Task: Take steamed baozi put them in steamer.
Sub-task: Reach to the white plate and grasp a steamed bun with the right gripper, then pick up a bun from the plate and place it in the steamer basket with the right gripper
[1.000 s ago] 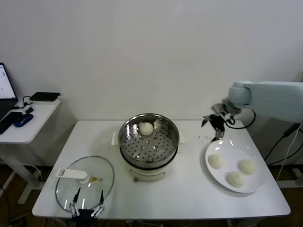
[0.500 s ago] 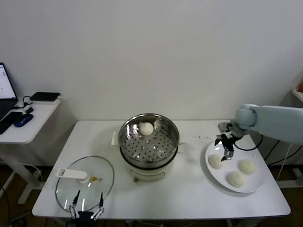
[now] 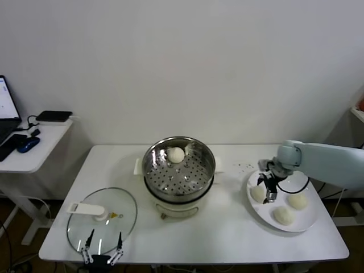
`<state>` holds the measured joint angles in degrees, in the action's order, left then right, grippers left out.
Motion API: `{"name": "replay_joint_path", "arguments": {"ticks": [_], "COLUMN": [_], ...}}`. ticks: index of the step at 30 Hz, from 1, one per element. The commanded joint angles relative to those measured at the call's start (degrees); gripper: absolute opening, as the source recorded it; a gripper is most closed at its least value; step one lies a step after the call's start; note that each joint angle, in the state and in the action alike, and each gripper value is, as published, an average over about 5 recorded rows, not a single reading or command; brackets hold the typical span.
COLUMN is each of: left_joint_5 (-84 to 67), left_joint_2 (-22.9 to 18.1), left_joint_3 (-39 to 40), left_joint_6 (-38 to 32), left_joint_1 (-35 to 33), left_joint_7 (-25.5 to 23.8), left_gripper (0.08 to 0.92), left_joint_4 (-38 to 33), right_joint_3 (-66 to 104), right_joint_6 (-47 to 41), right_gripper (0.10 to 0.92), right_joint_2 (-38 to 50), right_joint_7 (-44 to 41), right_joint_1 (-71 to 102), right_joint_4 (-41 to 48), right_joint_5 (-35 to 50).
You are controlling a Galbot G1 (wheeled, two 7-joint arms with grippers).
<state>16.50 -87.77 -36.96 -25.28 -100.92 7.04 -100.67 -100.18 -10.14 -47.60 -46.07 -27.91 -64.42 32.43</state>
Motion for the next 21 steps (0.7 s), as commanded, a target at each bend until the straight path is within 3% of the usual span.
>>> {"name": "replay_joint_path", "arguments": {"ticks": [1,11,16,21], "left_joint_5": [0.02,0.11,0.12,0.12], "left_joint_2": [0.03,0.1,0.32,0.74], "left_joint_3": [-0.05,0.03,0.07,0.11], "left_joint_6": [-0.08,-0.19,-0.06,-0.18], "left_joint_1": [0.01,-0.2,-0.54,-0.73], "left_joint_7": [0.03,0.08,0.03,0.05], "left_gripper": [0.823,0.823,0.823,0.823], "left_joint_4": [0.02,-0.26,-0.78,-0.77], "right_joint_3": [3.28,3.21,-1.32,-9.45], "right_joint_6": [-1.54,-1.7,-1.36,-1.3], "right_gripper": [0.802,0.612,0.595,0.594], "right_joint_2": [0.34,0.42,0.79,-0.39], "right_joint_7": [1.09,1.57,0.74,-0.53], "right_joint_1": [3.62,2.26,-4.92,-18.58], "right_joint_4": [0.99,-0.11,-3.65,-10.13], "right_joint_5": [-1.72,-2.79,-1.01,5.93]}}
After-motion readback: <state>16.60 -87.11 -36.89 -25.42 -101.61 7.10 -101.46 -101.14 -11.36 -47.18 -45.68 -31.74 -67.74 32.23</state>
